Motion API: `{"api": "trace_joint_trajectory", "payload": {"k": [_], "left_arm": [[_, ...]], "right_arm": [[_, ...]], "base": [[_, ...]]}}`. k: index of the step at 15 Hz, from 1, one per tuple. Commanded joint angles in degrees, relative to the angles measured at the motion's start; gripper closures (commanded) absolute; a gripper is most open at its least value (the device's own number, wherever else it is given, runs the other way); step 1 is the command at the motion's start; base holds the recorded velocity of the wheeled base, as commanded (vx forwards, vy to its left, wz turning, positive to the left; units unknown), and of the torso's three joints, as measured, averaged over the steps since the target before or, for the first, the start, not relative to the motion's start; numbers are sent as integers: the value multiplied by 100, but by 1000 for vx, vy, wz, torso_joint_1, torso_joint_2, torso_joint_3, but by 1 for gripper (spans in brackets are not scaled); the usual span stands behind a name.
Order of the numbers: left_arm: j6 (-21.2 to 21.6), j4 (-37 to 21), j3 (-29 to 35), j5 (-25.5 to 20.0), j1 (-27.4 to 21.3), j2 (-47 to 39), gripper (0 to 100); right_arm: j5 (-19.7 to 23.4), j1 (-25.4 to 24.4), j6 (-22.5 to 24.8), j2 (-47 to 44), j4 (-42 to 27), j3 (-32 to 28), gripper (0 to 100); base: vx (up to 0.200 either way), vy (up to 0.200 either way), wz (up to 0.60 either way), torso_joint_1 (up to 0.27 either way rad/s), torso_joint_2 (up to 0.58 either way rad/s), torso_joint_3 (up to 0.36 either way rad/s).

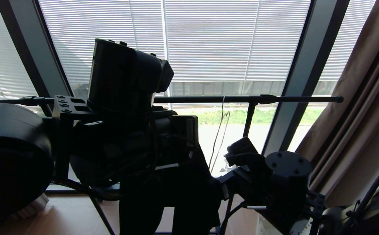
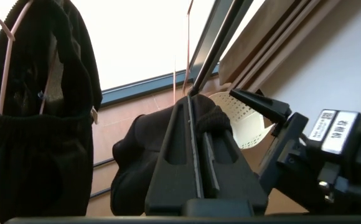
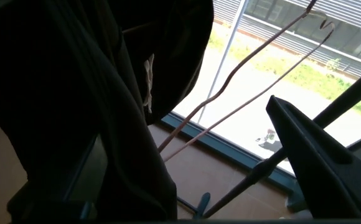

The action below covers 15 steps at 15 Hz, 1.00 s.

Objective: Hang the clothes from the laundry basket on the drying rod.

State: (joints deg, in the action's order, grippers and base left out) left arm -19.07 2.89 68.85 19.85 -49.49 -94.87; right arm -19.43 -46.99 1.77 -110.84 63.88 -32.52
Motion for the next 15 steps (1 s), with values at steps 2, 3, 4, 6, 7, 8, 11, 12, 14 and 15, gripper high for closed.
{"api": "trace_joint_trajectory", "payload": {"k": [2, 3, 4, 6, 7, 8, 11, 12, 14, 15], "left_arm": [[-1, 1, -56, 2, 19, 118, 100], [-9, 1, -100, -7, 19, 162, 100], [-9, 1, -162, -7, 19, 188, 100], [-18, 19, -329, -7, 36, 214, 100], [-27, 19, -355, -16, 36, 214, 100], [-36, 19, -443, -16, 54, 205, 100], [-27, 19, -970, -77, 98, 162, 100], [-9, 54, -1208, -77, 80, 153, 100], [35, 476, -1647, -77, -52, 109, 0], [43, 669, -1788, -86, -78, 109, 0]], "right_arm": [[1, 41, -1, -158, 2, 18, 0], [1, 68, -1, -158, 2, 18, 0], [1, 94, 8, -149, -7, 18, 0], [-8, 147, 8, -140, 11, -35, 100], [-17, 235, 8, -96, 11, -52, 100], [-26, 375, 17, 36, 11, -105, 100], [-26, 938, 192, 677, -77, -219, 100], [-17, 1061, 307, 897, -130, -219, 100], [-26, 1087, 342, 1433, -464, -254, 100], [-26, 1096, 342, 1653, -631, -298, 100]], "base": [[0, 0, 0, 0, 0, 0], [0, 0, 0, 0, 0, 0], [0, 0, 0, 0, 0, 0], [0, 0, 0, 0, 0, 0], [0, 0, 0, 0, 0, 0], [0, 0, 0, 0, 0, 0], [0, 0, 0, 0, 0, 0], [0, 0, 0, 0, 0, 0], [0, 0, 0, 0, 0, 0], [0, 0, 0, 0, 0, 0]]}}
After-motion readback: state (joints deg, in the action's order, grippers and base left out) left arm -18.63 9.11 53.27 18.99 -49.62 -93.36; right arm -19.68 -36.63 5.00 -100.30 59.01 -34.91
